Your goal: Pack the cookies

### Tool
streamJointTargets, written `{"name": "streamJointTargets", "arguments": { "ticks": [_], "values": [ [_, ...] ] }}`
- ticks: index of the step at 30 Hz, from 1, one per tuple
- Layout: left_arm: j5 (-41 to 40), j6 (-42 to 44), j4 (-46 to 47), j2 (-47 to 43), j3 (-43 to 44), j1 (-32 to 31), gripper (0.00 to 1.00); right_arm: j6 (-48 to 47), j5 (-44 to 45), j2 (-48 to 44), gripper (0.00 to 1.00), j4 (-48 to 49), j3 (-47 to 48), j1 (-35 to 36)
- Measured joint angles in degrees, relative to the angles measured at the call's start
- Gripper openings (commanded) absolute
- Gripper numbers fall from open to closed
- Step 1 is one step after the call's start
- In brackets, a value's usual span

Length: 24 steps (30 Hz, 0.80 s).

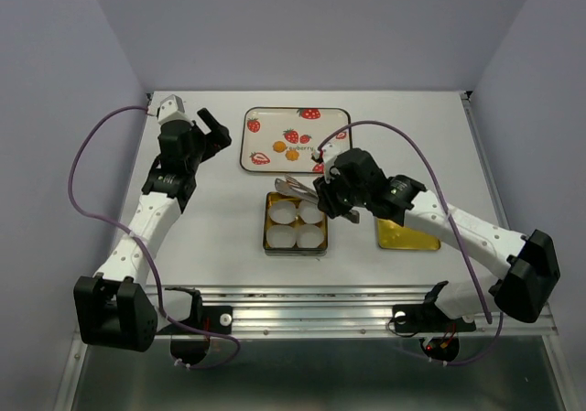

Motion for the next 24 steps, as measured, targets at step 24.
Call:
{"name": "streamJointTargets", "arguments": {
  "ticks": [24],
  "values": [
    [-1.25, -0.42, -0.42, -0.07, -0.04, -4.26, 0.99, 6.36, 5.99, -4.61, 0.34, -8.59, -4.68, 5.7]
  ]
}}
